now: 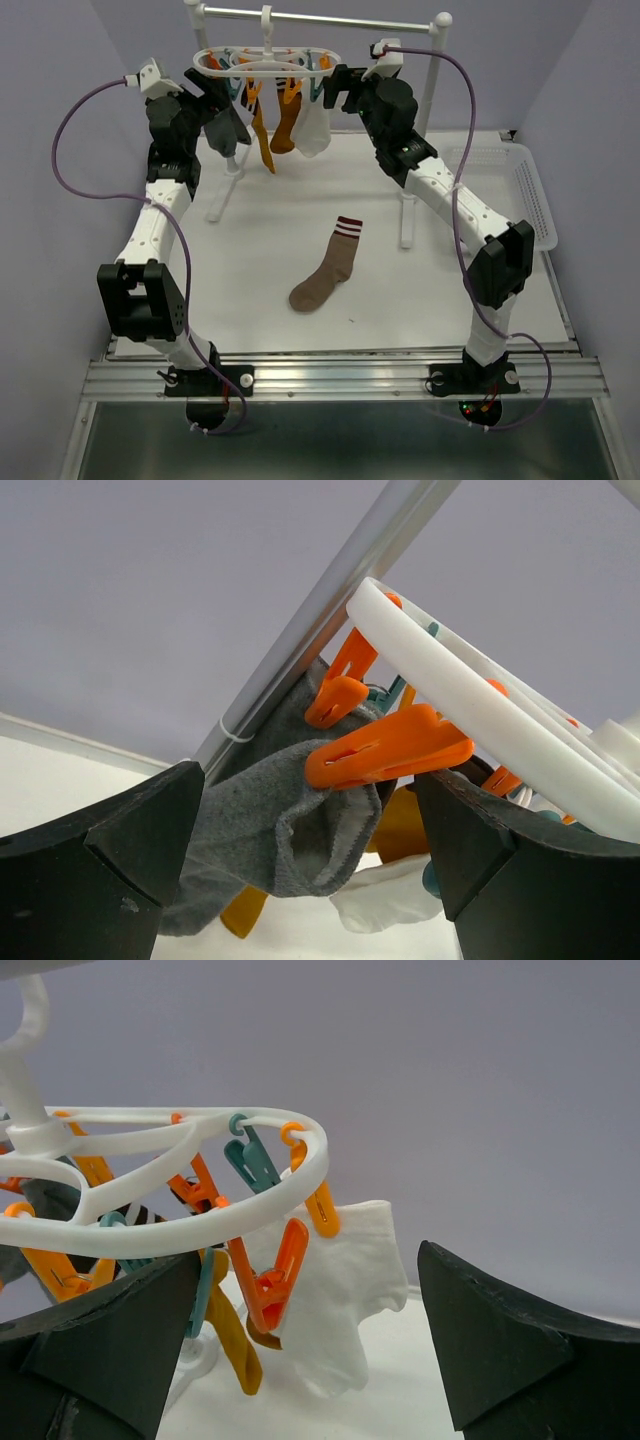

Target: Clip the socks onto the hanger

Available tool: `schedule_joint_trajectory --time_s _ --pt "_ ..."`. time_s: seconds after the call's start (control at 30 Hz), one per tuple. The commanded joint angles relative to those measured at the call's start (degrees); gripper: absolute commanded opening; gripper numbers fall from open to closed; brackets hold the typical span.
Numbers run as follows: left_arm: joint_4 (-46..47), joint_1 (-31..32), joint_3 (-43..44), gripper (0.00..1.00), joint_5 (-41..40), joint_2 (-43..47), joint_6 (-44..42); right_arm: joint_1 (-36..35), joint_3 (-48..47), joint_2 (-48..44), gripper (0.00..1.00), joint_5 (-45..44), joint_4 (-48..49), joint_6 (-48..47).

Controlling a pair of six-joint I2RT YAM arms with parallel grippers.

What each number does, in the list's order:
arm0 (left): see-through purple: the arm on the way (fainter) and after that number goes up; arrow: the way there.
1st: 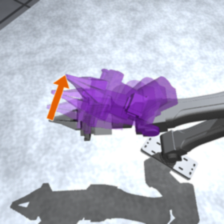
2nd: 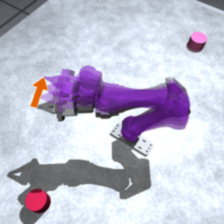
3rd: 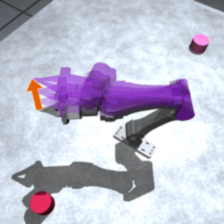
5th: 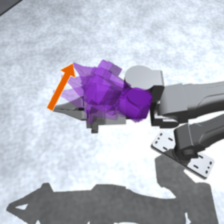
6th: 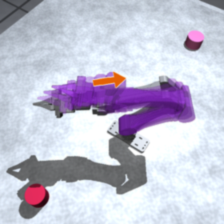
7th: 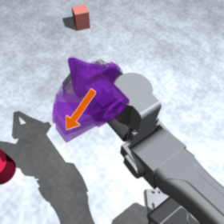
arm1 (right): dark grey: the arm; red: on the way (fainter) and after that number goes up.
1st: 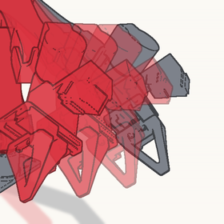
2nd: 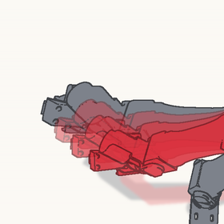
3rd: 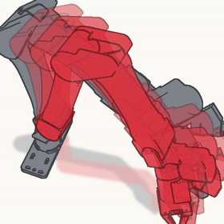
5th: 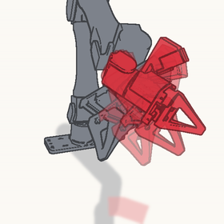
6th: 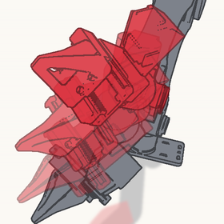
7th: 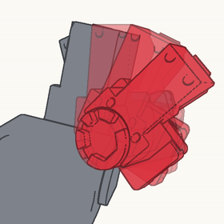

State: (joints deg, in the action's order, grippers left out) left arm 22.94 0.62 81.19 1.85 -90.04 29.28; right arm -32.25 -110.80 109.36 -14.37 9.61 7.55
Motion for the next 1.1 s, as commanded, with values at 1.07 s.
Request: schedule_joint_trajectory --time_s 1.07 --pt "-0.18 -0.18 8.64 0.99 -2.37 -3.39 -3.0 0.87 4.46 -3.11 1.0 0.66 9.12 -1.75"
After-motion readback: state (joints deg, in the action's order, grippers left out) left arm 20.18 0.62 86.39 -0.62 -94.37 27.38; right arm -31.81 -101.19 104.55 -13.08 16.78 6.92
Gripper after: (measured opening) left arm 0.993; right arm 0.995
